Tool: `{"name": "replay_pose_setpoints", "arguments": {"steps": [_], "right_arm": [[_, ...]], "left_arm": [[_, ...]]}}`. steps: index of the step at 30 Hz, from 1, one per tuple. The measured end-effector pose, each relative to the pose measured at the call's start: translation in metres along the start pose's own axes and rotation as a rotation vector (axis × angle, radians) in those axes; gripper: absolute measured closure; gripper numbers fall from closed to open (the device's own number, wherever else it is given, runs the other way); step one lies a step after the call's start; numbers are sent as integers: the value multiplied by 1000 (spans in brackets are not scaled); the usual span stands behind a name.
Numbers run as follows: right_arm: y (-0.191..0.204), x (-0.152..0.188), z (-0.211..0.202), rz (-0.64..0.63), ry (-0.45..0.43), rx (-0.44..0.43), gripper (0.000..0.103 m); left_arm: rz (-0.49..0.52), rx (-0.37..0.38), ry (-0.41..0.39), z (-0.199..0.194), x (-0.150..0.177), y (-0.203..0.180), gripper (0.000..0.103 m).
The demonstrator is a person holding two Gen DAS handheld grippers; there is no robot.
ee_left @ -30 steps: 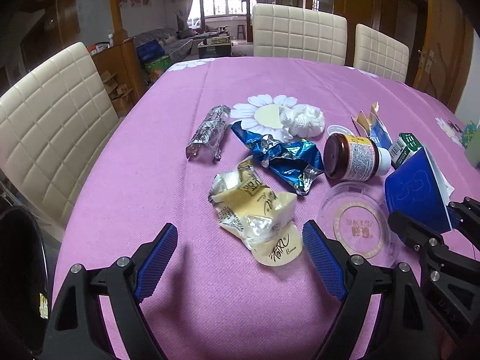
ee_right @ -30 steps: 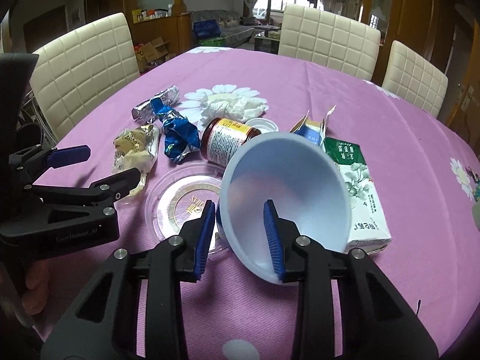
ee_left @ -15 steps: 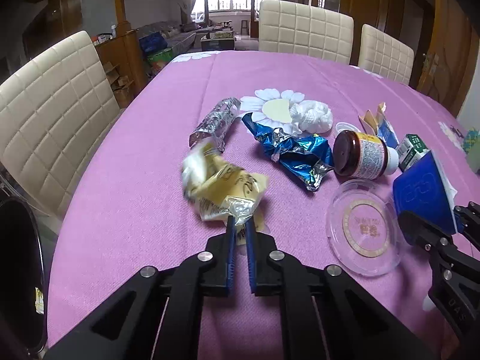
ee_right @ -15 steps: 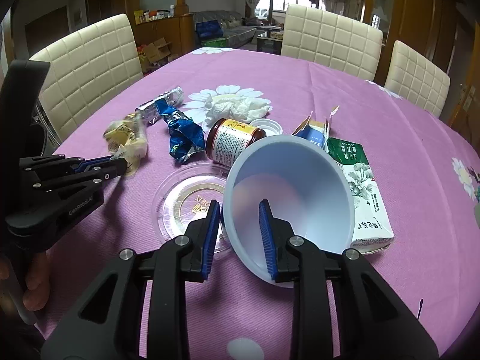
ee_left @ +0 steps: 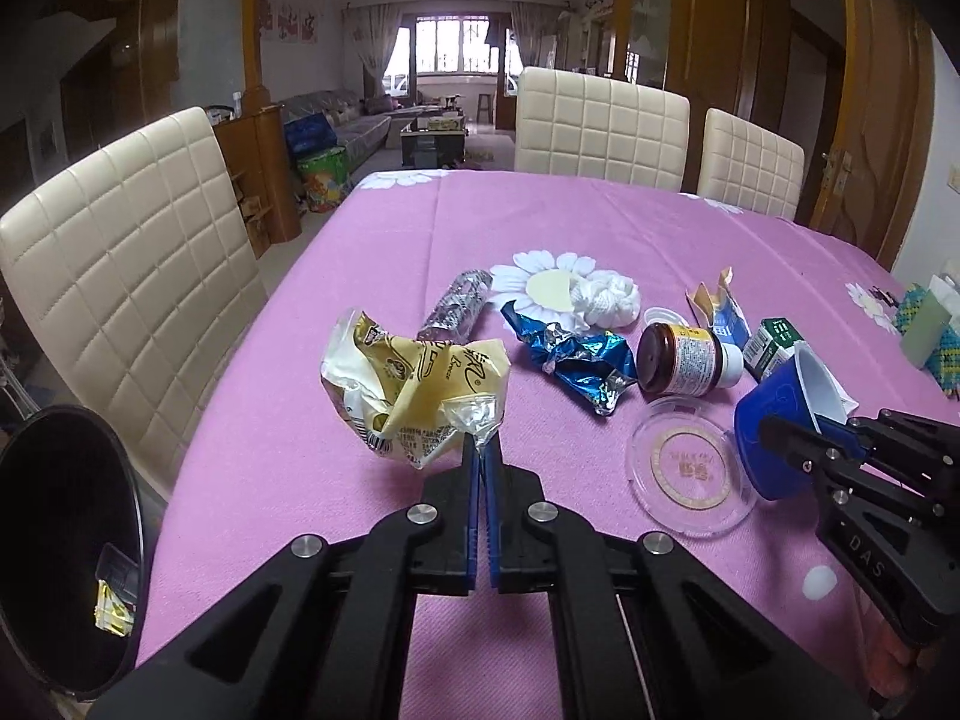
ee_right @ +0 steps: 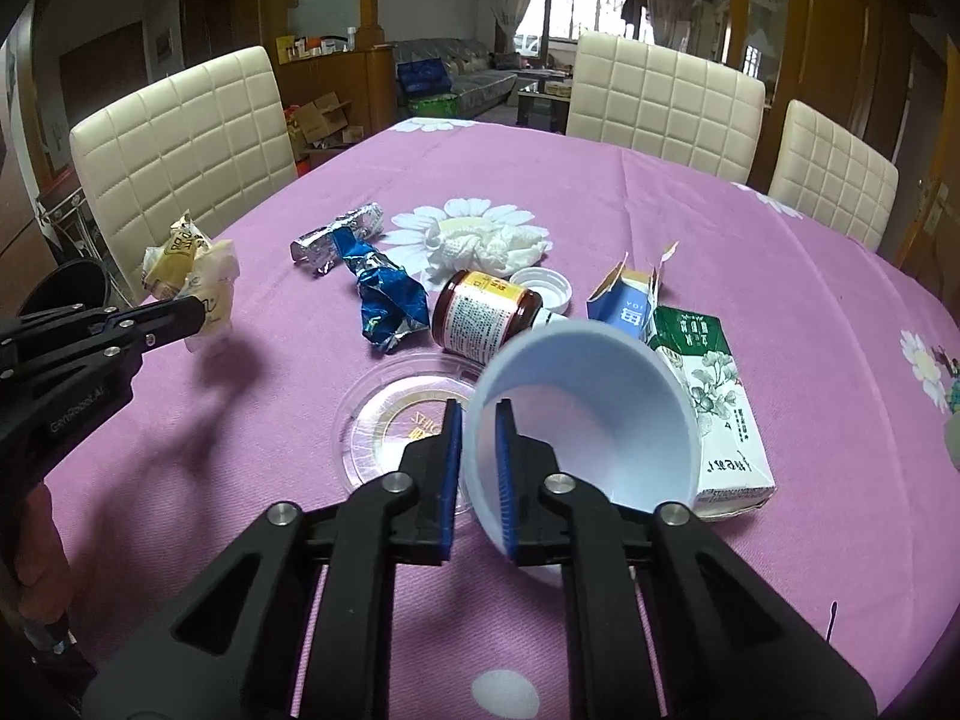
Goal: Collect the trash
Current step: 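Carry the yellow wrapper and blue bowl to the bin and release both inside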
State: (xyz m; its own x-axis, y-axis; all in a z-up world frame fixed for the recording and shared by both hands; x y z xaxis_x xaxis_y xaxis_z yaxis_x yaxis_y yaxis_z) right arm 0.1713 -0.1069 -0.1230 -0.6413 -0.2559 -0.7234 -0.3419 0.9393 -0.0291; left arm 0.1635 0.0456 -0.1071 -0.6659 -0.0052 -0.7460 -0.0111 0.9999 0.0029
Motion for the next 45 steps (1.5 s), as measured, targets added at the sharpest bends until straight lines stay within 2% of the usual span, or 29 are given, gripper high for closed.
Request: {"name": "replay_pose_setpoints", "arguments": {"steps": [12, 22, 45], "right_arm": [[24, -13, -26, -69, -79, -39, 96], [76, -28, -34, -170, -119, -95, 96], [185, -33, -24, -362, -111, -192, 96]], "left_arm": [[31, -62, -82, -28, 4, 10, 101], [-23, -119, -110, -47, 13, 54, 101], [-113, -296, -143, -74, 38, 139, 101]]}}
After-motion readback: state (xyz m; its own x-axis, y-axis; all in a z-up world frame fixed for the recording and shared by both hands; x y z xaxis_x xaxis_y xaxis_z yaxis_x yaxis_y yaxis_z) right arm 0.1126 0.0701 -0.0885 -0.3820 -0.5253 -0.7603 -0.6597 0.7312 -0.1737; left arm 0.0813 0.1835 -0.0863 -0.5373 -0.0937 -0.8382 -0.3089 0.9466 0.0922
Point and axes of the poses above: each gripper's, at about its wrist camera, not at the fingertips, and z roughly the way its jaws point, y to its left, x to its underside, the point moved 5 cm from there along z, roughly the way its jaws point, and after that the axes turned 2 degrees about z, right-handed, at the moved point
